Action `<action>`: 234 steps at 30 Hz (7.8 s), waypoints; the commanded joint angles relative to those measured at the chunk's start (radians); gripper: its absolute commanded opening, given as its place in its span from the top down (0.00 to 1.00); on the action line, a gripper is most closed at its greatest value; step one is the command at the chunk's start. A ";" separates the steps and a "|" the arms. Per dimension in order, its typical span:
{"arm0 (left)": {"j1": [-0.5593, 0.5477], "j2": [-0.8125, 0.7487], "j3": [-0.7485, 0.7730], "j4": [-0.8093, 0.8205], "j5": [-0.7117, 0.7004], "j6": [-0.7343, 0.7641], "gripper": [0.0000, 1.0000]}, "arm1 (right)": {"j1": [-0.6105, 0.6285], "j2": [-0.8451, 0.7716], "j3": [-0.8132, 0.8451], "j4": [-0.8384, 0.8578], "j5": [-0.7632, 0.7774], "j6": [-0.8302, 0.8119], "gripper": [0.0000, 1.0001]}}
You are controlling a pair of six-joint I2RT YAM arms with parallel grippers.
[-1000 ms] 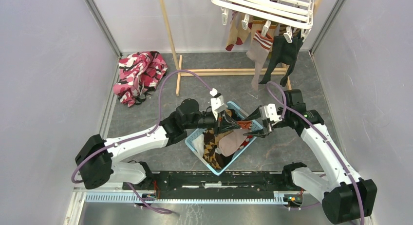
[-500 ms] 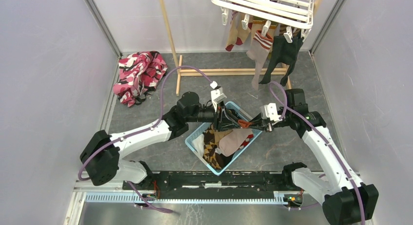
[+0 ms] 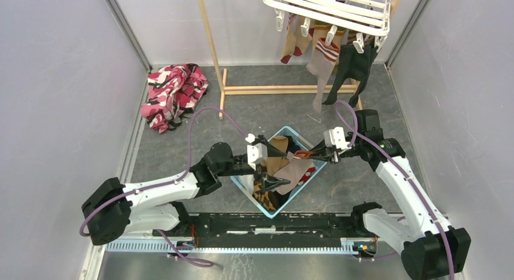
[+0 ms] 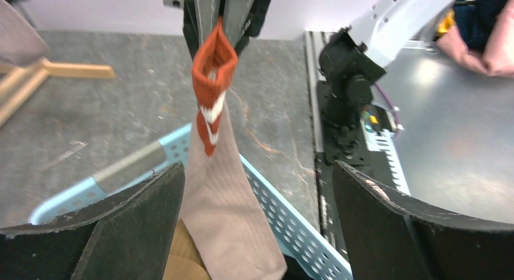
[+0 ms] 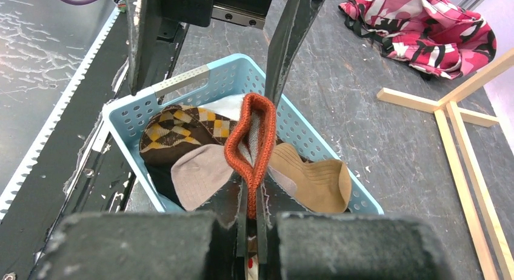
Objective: Clip the socks to the hanger
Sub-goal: Pick up the sock from the bin, then open the clamp at the hanger.
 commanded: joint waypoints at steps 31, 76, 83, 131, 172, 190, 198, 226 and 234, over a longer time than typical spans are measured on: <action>-0.080 0.126 0.044 0.329 -0.291 -0.058 0.98 | -0.004 0.005 -0.017 0.017 -0.006 -0.017 0.77; 0.222 -0.007 0.167 0.107 -0.106 -0.347 0.03 | -0.025 0.080 0.256 0.135 0.182 0.309 1.00; 0.324 0.028 0.385 0.014 -0.087 -0.310 0.00 | -0.024 0.066 0.309 0.432 0.342 0.644 1.00; 0.455 0.794 1.317 0.326 0.192 -0.431 0.06 | -0.010 0.088 0.418 0.640 1.010 1.199 1.00; 0.433 1.019 1.637 0.325 0.175 -0.651 0.22 | -0.010 0.127 0.427 0.650 1.011 1.209 1.00; 0.465 1.009 1.585 0.464 0.186 -0.785 0.25 | -0.010 0.129 0.430 0.641 1.019 1.200 1.00; 0.466 1.021 1.591 0.501 0.200 -0.824 0.27 | -0.010 0.130 0.430 0.641 1.020 1.201 1.00; 0.458 1.074 1.668 0.488 0.192 -0.852 0.34 | -0.012 0.131 0.434 0.638 1.014 1.203 1.00; 0.460 1.075 1.666 0.537 0.193 -0.893 0.41 | -0.012 0.131 0.433 0.634 1.013 1.200 1.00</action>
